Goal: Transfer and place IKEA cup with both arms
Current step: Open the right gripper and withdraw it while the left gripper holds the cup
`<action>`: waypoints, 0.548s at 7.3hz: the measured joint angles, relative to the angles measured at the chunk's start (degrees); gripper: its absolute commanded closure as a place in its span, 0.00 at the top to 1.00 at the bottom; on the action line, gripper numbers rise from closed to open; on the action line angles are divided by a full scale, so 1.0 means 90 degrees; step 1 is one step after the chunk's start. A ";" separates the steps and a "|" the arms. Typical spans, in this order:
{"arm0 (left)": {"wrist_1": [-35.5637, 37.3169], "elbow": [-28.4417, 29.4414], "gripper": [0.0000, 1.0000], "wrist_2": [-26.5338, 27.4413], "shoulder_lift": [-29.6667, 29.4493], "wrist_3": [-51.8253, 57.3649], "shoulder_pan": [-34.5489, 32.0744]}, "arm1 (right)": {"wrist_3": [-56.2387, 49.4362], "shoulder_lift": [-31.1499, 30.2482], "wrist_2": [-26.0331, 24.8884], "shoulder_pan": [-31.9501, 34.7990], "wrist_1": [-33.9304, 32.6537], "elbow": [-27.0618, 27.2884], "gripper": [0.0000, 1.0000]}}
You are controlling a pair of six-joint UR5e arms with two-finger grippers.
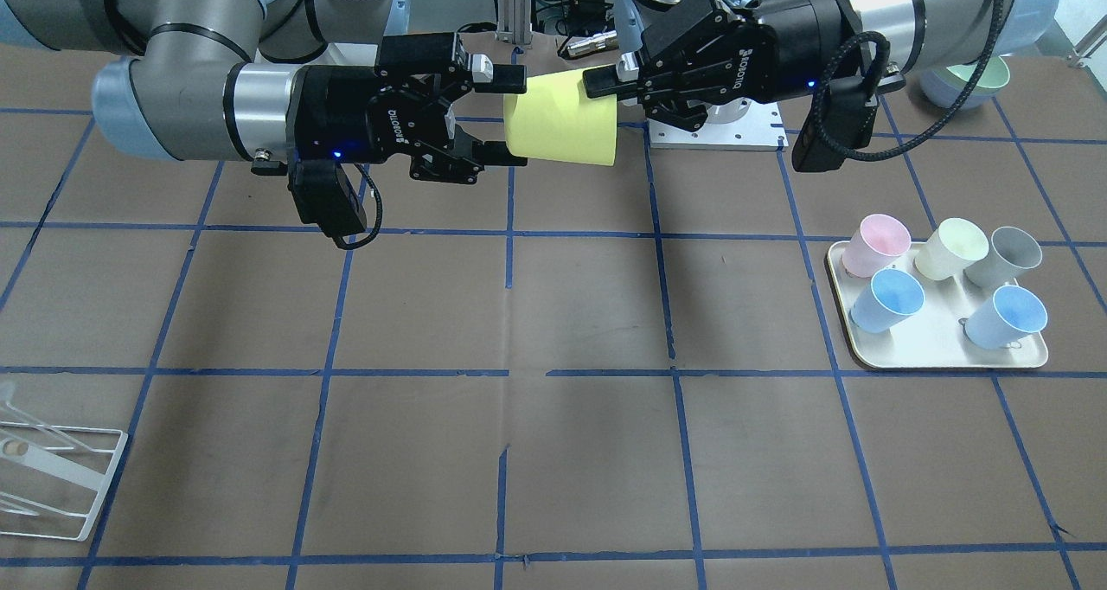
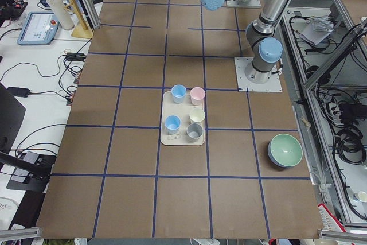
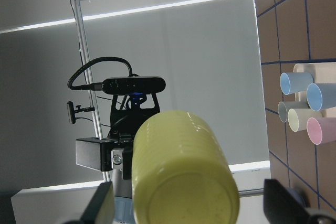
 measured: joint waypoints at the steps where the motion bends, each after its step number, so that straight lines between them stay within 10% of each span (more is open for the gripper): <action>1: 0.0017 0.0032 0.00 0.0090 0.0003 -0.0034 0.0002 | 0.0060 0.0000 -0.0008 -0.0060 -0.0005 -0.0009 1.00; 4: 0.0611 0.0231 0.00 0.2022 -0.0068 -0.0110 0.0064 | 0.0295 0.0001 -0.0047 -0.0595 -0.0010 -0.0035 1.00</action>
